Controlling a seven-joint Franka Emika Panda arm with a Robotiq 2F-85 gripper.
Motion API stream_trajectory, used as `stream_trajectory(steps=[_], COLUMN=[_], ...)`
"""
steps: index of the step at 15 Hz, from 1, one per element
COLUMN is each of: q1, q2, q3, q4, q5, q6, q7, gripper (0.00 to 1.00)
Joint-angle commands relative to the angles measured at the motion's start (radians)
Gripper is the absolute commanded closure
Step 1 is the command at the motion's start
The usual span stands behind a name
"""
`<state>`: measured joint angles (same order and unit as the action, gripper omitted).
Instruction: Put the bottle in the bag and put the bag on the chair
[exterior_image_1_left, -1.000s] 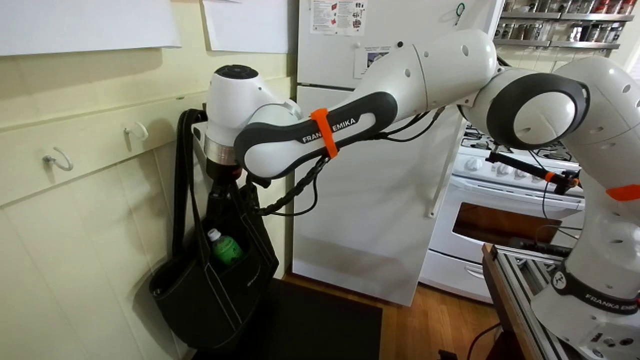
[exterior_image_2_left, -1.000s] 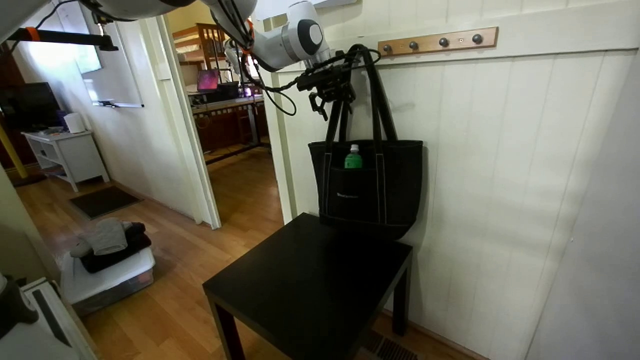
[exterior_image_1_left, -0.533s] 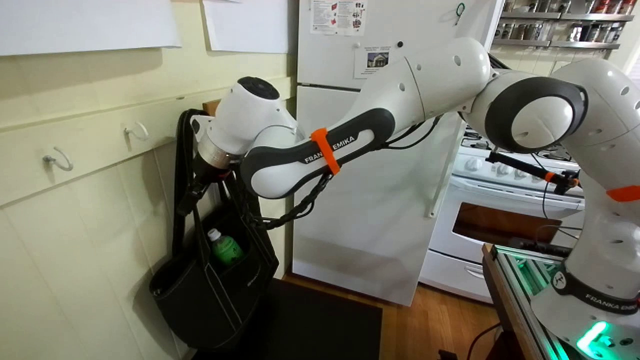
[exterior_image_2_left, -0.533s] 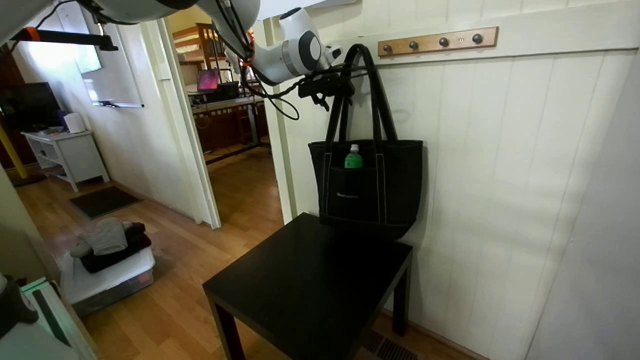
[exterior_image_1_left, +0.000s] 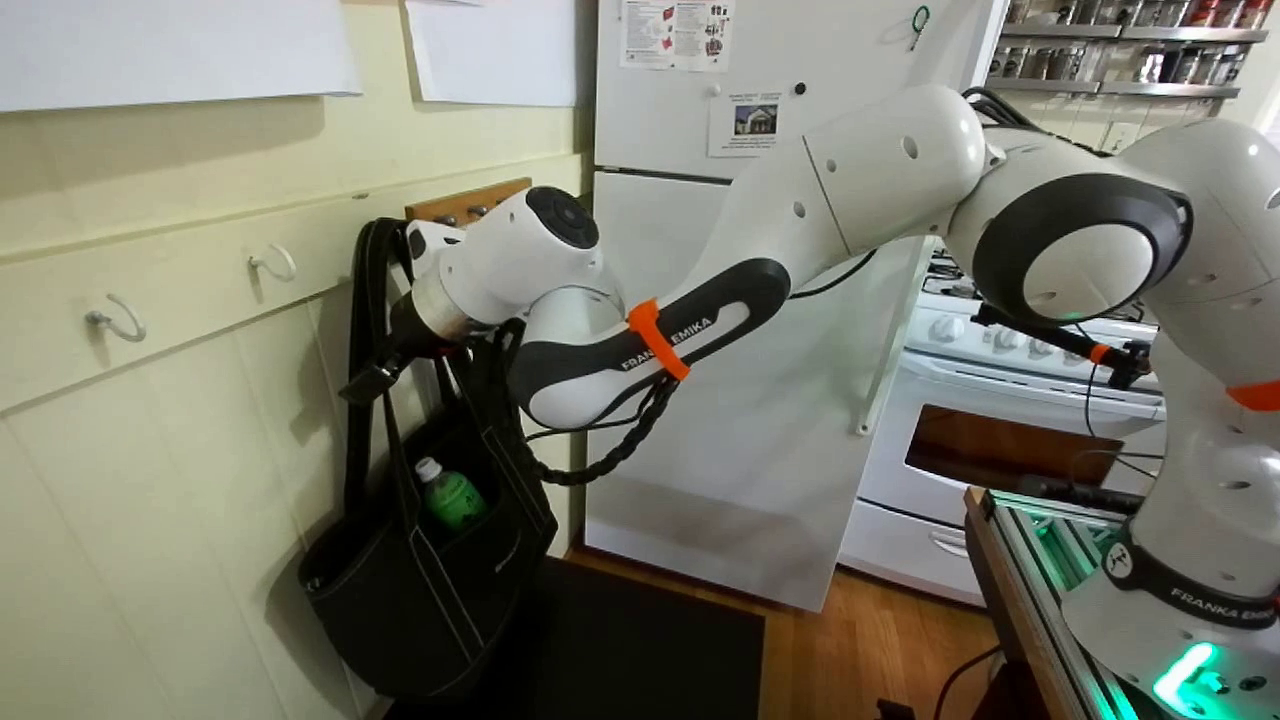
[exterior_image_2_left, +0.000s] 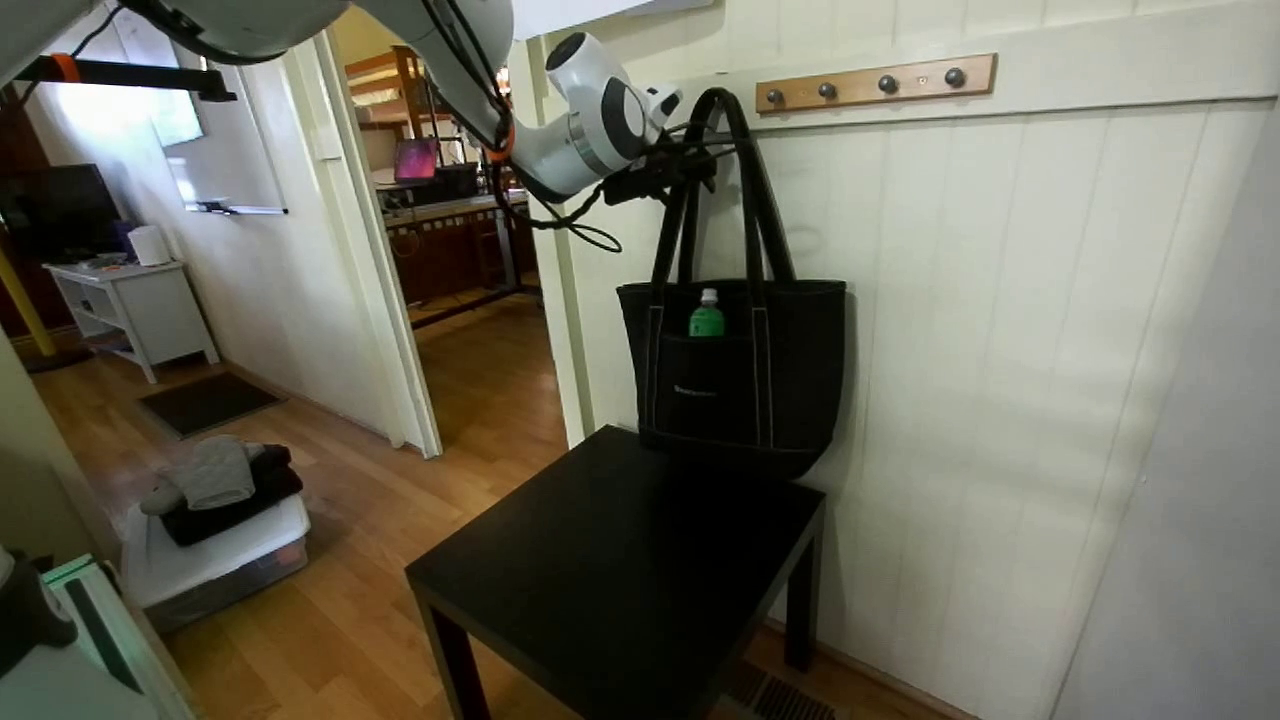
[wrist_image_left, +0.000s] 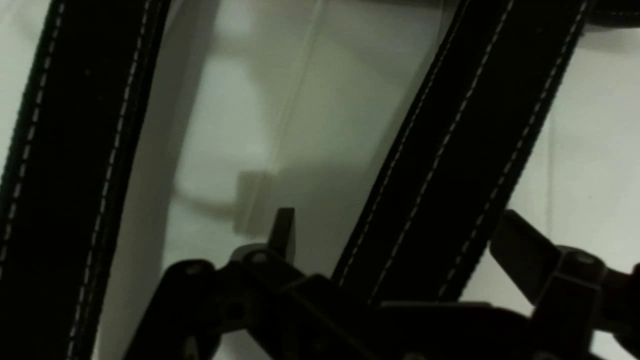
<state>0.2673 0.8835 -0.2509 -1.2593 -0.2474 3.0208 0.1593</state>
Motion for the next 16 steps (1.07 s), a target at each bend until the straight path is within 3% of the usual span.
stream_trajectory(steps=[1, 3, 4, 6, 14, 16], q1=[0.071, 0.099, 0.113, 0.138, 0.238, 0.262], q2=[-0.003, 0.002, 0.006, 0.011, 0.018, 0.012], q3=[-0.105, -0.149, -0.173, -0.214, -0.374, -0.403], q4=[-0.058, -0.072, -0.076, -0.088, -0.142, -0.165], q5=[-0.005, 0.003, 0.007, 0.012, 0.023, 0.025], q6=[0.102, 0.140, 0.157, 0.183, 0.244, 0.257], q7=[0.088, 0.116, 0.130, 0.152, 0.228, 0.241], gripper=[0.00, 0.00, 0.25, 0.32, 0.96, 1.00])
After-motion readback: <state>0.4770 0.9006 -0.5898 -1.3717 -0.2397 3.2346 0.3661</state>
